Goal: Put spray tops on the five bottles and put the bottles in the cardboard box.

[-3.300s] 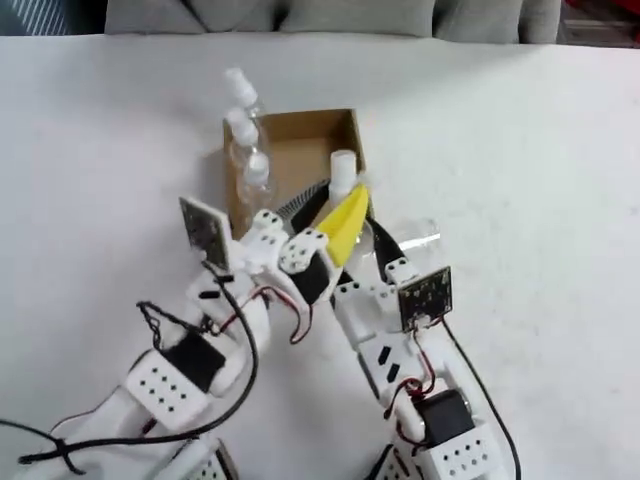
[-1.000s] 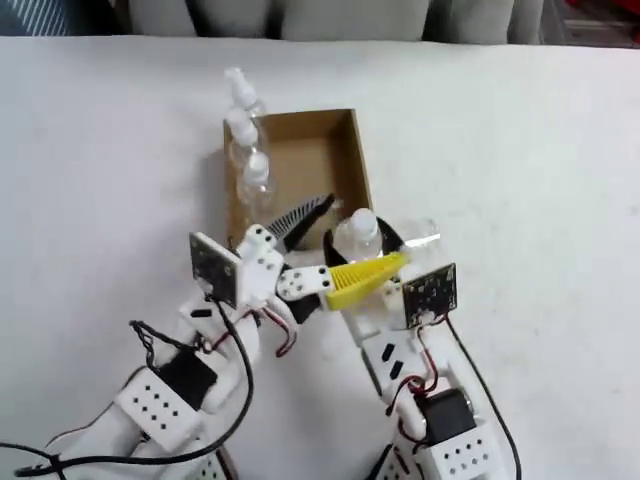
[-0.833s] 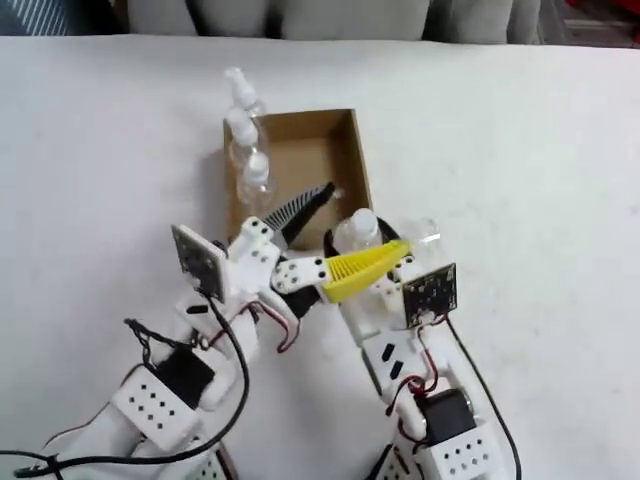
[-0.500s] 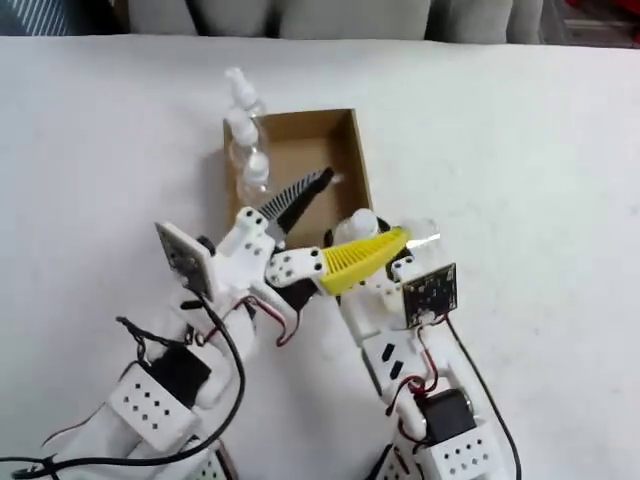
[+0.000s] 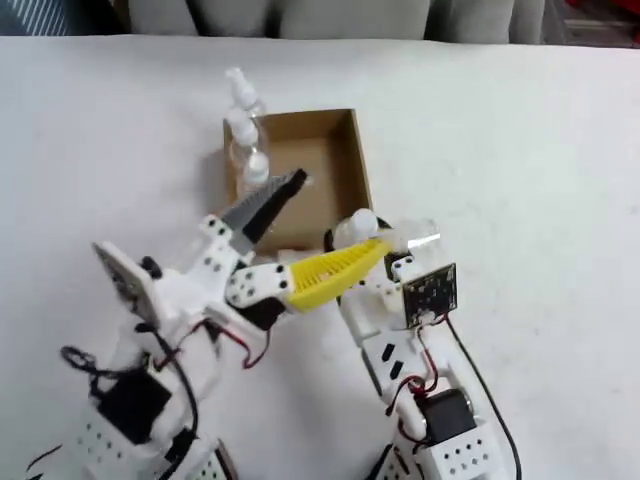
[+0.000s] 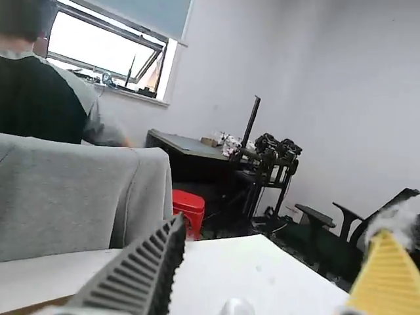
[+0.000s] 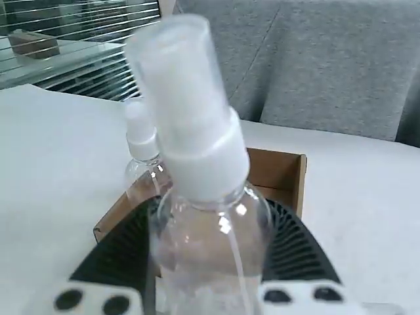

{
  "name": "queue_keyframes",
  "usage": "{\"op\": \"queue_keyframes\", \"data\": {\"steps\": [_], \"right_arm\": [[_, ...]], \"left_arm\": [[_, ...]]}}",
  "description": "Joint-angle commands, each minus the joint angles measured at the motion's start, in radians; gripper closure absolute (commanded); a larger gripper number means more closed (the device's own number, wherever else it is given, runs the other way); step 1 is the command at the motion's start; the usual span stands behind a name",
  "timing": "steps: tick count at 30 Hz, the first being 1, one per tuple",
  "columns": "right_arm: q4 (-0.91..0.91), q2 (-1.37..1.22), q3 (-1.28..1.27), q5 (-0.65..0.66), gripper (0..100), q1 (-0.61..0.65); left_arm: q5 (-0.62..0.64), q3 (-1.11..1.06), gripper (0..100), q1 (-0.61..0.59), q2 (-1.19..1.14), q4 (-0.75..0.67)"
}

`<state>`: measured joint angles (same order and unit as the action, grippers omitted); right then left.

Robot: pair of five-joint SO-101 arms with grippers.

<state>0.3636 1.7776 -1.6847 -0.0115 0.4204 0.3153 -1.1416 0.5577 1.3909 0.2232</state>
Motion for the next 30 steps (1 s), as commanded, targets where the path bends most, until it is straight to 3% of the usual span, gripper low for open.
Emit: {"op": "queue_keyframes", "data": {"steps": [1,14,24,30], "right_arm": [[-0.001,-0.002,-0.006,0.003,96.4,-0.012],[0.001,-0.004,-0.006,0.003,96.4,-0.012],[0.001,-0.004,-0.006,0.003,96.4,-0.012],[0.001,-0.004,-0.006,0.003,96.4,-0.012]], "left_arm": [[0.011,0.097,60,-0.059,0.088,0.16],[0.011,0.109,60,-0.277,0.271,0.499],[0.011,0.107,60,-0.484,0.285,0.73],[0.017,0.097,60,-0.578,0.288,0.939]]}}
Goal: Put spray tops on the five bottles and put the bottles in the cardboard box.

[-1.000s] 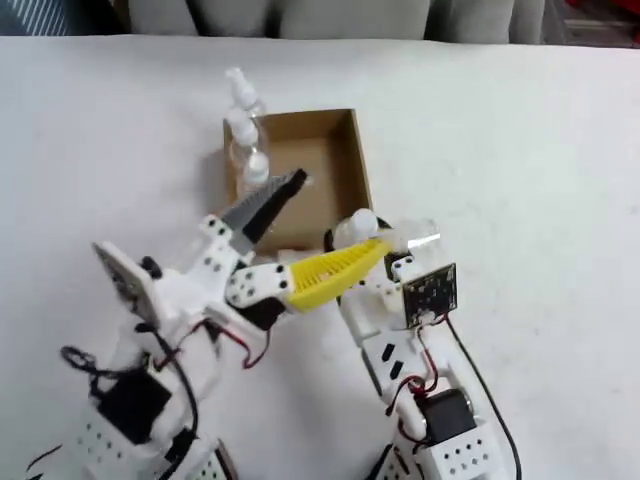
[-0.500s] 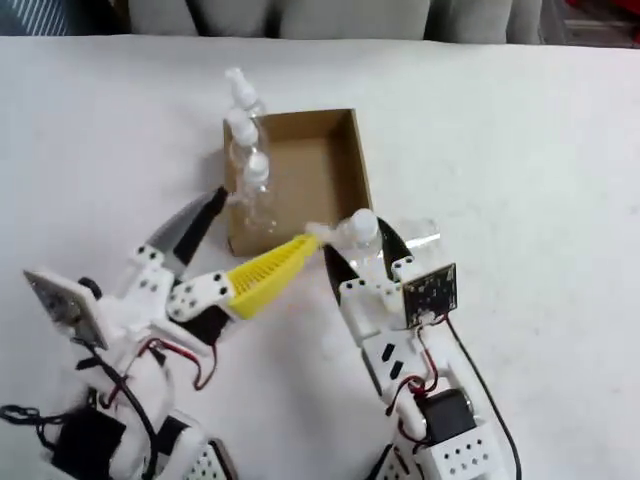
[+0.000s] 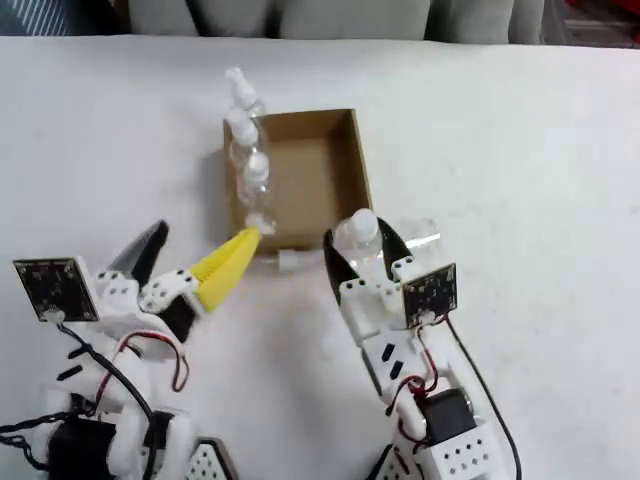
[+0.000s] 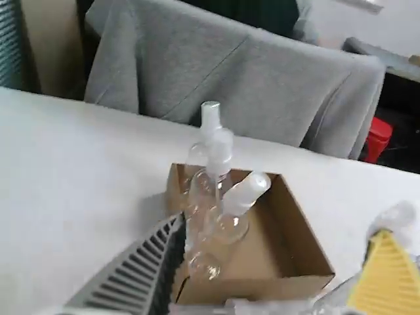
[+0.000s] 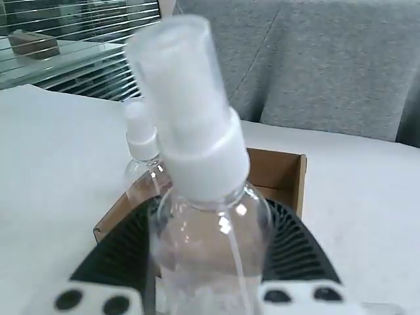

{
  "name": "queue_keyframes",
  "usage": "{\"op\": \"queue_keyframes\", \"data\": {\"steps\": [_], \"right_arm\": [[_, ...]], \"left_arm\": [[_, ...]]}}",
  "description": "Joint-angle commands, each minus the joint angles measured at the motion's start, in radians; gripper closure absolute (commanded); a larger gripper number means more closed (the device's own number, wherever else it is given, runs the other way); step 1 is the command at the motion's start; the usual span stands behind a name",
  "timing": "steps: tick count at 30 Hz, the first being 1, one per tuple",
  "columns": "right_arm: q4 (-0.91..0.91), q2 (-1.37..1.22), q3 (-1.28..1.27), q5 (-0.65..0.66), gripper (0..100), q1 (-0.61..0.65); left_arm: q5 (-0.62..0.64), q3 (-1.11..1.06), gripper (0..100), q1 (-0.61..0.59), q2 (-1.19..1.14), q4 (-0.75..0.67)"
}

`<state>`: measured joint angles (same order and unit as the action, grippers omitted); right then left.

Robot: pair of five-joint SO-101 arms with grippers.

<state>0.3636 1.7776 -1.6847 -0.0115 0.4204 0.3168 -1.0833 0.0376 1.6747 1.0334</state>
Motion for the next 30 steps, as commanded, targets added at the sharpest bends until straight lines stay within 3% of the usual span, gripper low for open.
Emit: {"op": "queue_keyframes", "data": {"steps": [1,5,16,22,30], "right_arm": [[0.008,-0.004,-0.006,0.003,96.4,-0.012],[0.021,-0.001,-0.006,0.0,96.4,-0.012],[0.021,-0.004,-0.006,-0.002,96.4,-0.012],[0.021,-0.004,-0.006,0.0,96.4,-0.012],[0.021,0.002,-0.006,0.002,96.4,-0.013]], "left_arm": [[0.015,0.02,60,-0.07,0.004,0.152],[0.012,-0.106,60,-0.119,0.004,0.15],[0.011,-0.479,60,-0.168,0.004,-0.123],[0.008,-0.586,60,-0.168,0.005,-0.199],[0.006,-0.617,60,-0.168,0.005,-0.19]]}}
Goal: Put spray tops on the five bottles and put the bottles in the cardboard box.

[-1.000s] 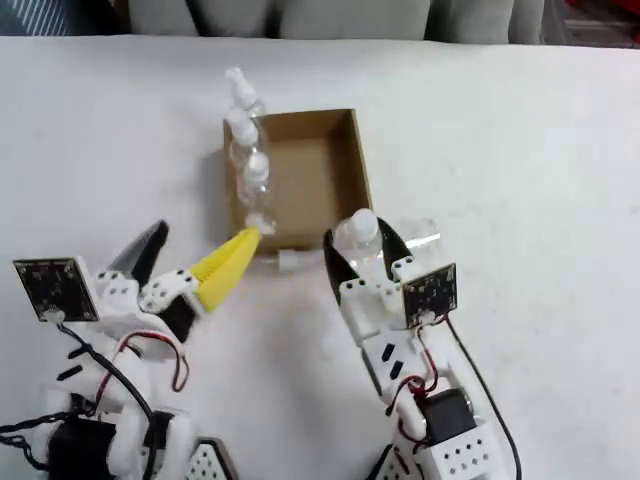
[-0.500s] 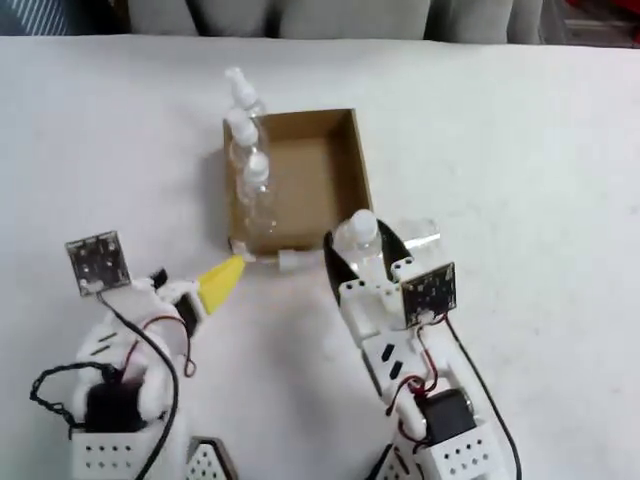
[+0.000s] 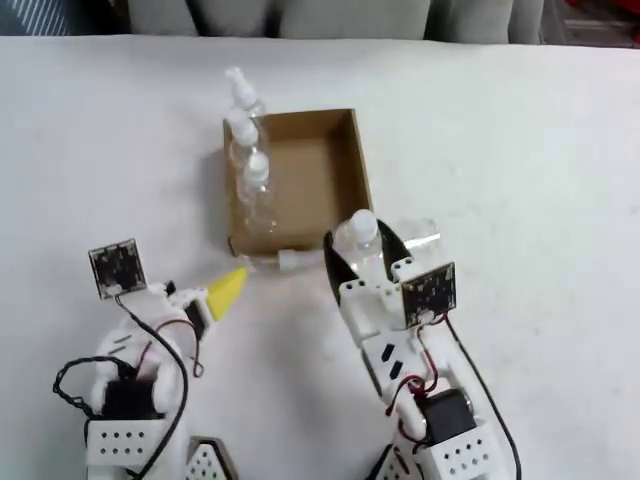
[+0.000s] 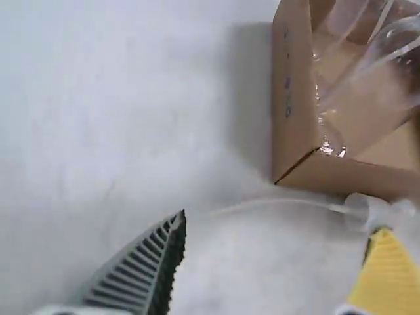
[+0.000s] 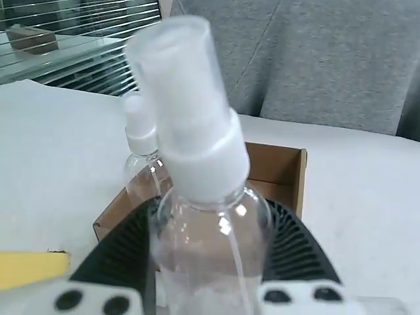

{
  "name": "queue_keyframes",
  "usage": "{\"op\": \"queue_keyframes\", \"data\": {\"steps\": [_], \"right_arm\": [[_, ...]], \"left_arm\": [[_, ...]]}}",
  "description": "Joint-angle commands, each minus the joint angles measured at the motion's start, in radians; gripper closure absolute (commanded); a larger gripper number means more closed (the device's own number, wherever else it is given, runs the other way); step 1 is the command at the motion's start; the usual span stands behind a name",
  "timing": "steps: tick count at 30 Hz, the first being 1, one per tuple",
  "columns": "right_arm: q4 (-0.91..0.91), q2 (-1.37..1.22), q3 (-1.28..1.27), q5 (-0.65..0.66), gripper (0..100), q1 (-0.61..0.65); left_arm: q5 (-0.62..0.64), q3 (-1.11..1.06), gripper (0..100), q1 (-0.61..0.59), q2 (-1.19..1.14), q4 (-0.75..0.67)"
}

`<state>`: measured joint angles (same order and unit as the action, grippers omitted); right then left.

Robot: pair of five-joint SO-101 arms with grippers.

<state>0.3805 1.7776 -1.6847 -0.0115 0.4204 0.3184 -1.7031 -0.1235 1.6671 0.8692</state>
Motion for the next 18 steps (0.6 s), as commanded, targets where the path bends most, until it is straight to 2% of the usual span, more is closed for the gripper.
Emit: {"op": "queue_keyframes", "data": {"steps": [1,5,10,14,18], "right_arm": [[-0.002,0.004,-0.006,0.002,96.4,-0.013],[-0.03,0.005,-0.006,0.003,96.4,-0.013],[-0.119,0.005,-0.006,0.005,96.4,-0.013],[-0.208,0.001,0.009,0.006,96.5,-0.044],[-0.219,-0.004,0.087,0.011,98.2,-0.061]], "left_arm": [[0.005,0.003,60,-0.008,0.012,-0.017],[0.005,0.003,60,-0.03,0.012,0.038],[-0.101,0.003,60,-0.028,0.012,0.146],[-0.104,0.003,60,-0.031,0.012,0.166],[-0.106,0.003,60,-0.03,0.008,0.167]]}}
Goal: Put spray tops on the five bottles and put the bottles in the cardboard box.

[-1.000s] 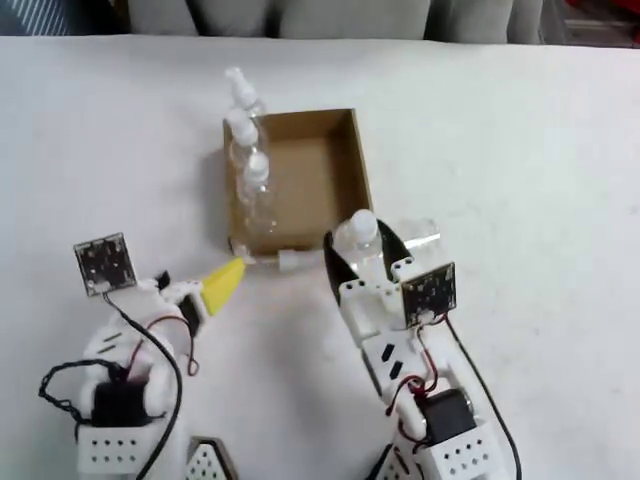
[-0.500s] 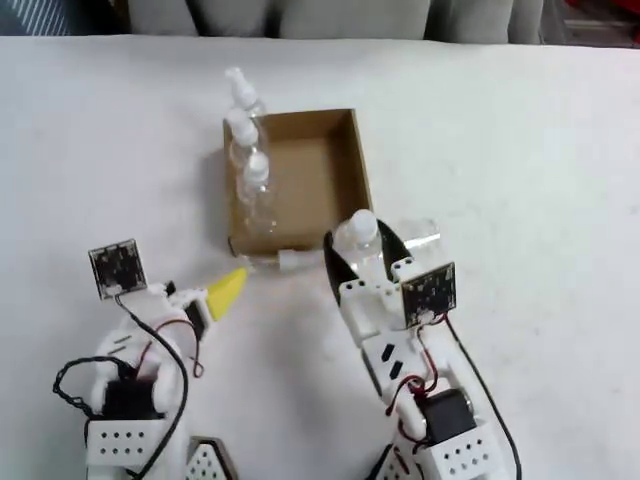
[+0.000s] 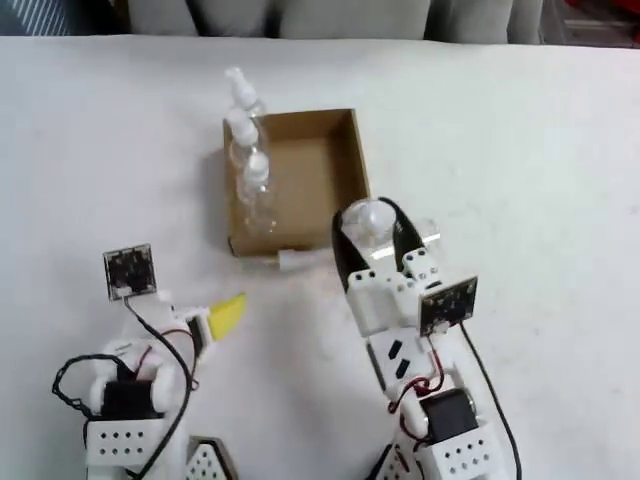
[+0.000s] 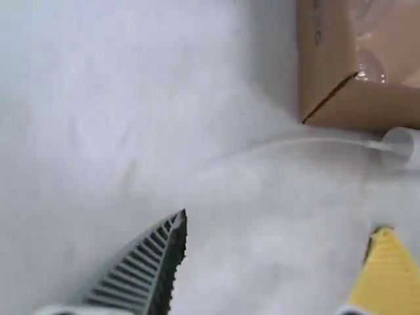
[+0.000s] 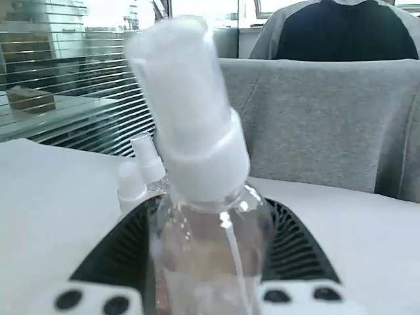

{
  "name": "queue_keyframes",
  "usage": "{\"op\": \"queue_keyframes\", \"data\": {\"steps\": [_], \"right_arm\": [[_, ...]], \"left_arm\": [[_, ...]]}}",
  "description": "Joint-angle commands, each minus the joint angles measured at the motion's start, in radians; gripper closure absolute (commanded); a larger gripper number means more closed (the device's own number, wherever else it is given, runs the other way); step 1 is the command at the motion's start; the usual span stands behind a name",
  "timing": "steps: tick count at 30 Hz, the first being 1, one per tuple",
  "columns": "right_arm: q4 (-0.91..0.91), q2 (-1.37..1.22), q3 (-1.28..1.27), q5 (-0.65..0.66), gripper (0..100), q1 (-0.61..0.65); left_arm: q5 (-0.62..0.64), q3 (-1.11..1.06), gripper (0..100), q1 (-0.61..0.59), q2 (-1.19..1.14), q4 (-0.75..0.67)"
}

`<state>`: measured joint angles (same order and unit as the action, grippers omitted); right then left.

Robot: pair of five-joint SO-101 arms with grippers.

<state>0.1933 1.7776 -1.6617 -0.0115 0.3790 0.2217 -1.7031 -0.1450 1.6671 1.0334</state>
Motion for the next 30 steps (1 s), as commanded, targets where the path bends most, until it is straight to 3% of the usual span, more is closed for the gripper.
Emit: {"op": "queue_keyframes", "data": {"steps": [1,6,10,13,17,30], "right_arm": [[-0.031,-0.005,0.084,0.031,98.4,-0.019],[-0.031,-0.005,0.146,0.101,98.3,-0.019],[-0.038,-0.028,0.173,0.103,98.3,-0.015],[-0.041,-0.11,0.209,0.097,98.3,-0.016],[-0.168,-0.26,0.241,0.098,98.3,-0.019],[-0.565,-0.774,0.296,0.095,98.3,-0.028]], "left_arm": [[-0.011,0.003,60,-0.005,0.008,0.008],[-0.012,0.003,66,0.024,0.008,0.037],[-0.018,0.003,86,0.03,0.013,0.026],[-0.11,0.003,99,0.024,0.013,-0.011],[-0.204,0.003,92,0.028,0.013,-0.008],[-0.207,0.003,92,0.022,0.01,-0.006]]}}
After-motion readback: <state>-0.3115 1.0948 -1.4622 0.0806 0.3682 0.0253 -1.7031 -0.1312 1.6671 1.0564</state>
